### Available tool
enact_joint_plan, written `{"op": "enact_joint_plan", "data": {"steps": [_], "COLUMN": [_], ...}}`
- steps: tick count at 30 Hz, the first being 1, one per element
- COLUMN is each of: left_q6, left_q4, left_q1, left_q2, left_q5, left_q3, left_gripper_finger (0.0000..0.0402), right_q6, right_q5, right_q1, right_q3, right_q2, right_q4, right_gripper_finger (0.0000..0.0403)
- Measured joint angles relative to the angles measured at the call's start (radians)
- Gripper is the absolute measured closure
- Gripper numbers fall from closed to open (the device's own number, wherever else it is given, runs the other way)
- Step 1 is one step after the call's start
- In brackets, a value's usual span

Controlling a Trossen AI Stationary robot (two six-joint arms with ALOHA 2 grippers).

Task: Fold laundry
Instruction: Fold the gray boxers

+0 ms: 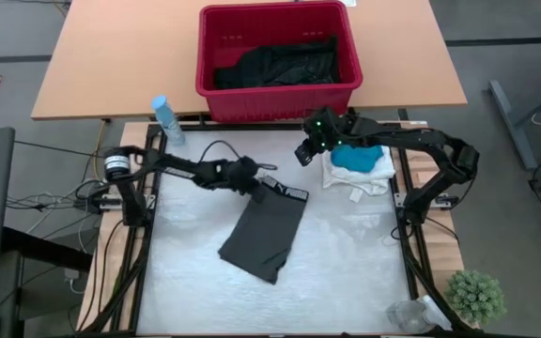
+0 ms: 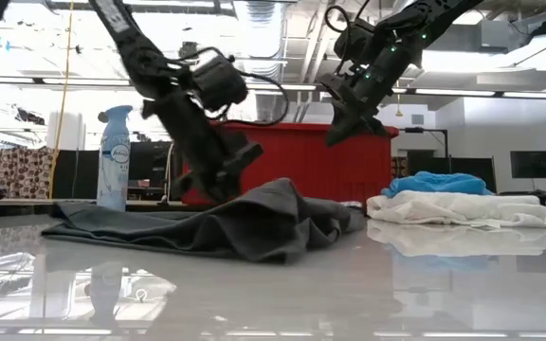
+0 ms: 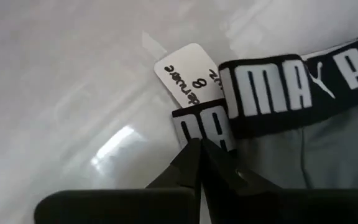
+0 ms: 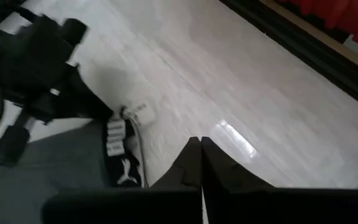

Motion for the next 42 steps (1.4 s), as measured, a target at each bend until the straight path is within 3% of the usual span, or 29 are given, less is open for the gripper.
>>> {"op": "enact_joint_plan", "data": {"steps": [5,10,14,17,20,27,33,38,42], "left_q6": [0.18,0.403,0.638,0.715,0.666,0.543,0.309,0.192,0.138], "left_q4": [-0.091,-0.208,-0.36,-0.424,-0.425,-0.437,-0.202,-0.179,-0.171], "left_q1": [0.059,0.107,0.117,0.115,0.091,-0.069,-0.185,-0.263,-0.342], "left_q2": [0.092,0.095,0.08,0.047,0.011,-0.145,-0.356,-0.542,-0.662], "left_q5": [0.026,0.025,0.05,0.185,0.345,0.36,0.194,0.097,0.019], "left_q3": [0.17,0.341,0.443,0.48,0.478,0.3,-0.032,-0.224,-0.294], "left_gripper_finger": [0.0401,0.0401,0.0401,0.0401,0.0401,0.0401,0.0401,0.0401,0.0401], "right_q6": [0.0,-0.003,-0.038,-0.042,-0.046,0.001,0.157,0.25,0.256], "right_q5": [0.0,-0.005,-0.119,-0.217,-0.265,-0.261,-0.255,-0.239,-0.395], "right_q1": [-0.029,-0.084,-0.138,-0.165,-0.173,-0.145,-0.103,-0.053,-0.007], "right_q3": [0.0,0.0,0.0,0.0,0.0,0.0,0.0,-0.001,0.0], "right_q2": [0.0,0.0,-0.005,-0.016,-0.022,-0.027,-0.032,-0.089,-0.18], "right_q4": [-0.009,-0.02,-0.021,-0.058,-0.113,-0.098,0.033,0.138,0.292], "right_gripper_finger": [0.0325,0.0295,0.0264,0.0228,0.0191,0.0164,0.0164,0.0164,0.0164]}}
